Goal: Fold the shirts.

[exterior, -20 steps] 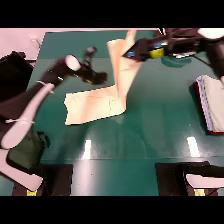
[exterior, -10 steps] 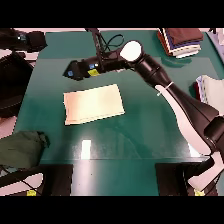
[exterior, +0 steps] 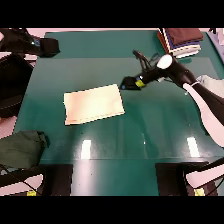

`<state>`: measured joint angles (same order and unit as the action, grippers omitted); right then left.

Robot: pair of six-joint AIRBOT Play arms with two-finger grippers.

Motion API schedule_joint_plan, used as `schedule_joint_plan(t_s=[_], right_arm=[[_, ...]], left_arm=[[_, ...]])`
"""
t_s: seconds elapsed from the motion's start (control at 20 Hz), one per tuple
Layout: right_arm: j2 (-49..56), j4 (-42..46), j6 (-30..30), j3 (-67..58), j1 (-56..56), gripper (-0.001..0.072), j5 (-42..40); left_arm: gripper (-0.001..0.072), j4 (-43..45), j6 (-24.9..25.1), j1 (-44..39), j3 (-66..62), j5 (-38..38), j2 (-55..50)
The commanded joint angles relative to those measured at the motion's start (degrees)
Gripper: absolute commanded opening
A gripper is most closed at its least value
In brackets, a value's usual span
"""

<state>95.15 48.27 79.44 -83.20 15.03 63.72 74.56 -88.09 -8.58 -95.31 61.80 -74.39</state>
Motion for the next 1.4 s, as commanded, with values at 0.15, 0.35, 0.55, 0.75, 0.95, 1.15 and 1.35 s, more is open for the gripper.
schedule_joint_plan(t_s=[0.15, 0.35, 0.55, 0.75, 0.95, 1.15, 1.35], right_arm=[[7.5, -14.9, -1.7, 6.5, -0.1, 0.0556, -5.3], [15.8, -18.3, -1.9, -1.7, 7.8, 0.0553, -6.1], [21.1, -18.6, -2.0, -10.3, 12.4, 0.0122, -6.4], [18.9, -10.5, -1.0, -14.7, 10.9, 0.0015, -7.0], [11.9, -3.8, 0.1, -13.6, 2.0, 0.0015, -5.4], [2.4, 3.2, 0.0, -9.4, -12.2, 0.0015, -3.1], [-5.2, 8.7, 0.0, -7.6, -29.6, 0.0015, -2.9]], left_arm=[[0.0024, -0.9, 1.2, -1.9, 0.0, -0.6, -1.8], [0.0024, -1.4, 1.1, -1.9, 0.0, -0.5, -1.8], [0.0024, -4.0, 1.1, -1.9, 0.0, 0.0, -1.8], [0.0023, -3.5, 1.2, -5.2, 0.0, -0.7, -1.8], [0.0023, -2.8, 1.1, -10.8, 0.0, -2.1, -1.8], [0.0024, -2.8, 1.1, -15.2, 0.0, -2.3, -1.8], [0.0024, -3.5, 1.0, -16.9, 0.0, -2.7, -1.8]])
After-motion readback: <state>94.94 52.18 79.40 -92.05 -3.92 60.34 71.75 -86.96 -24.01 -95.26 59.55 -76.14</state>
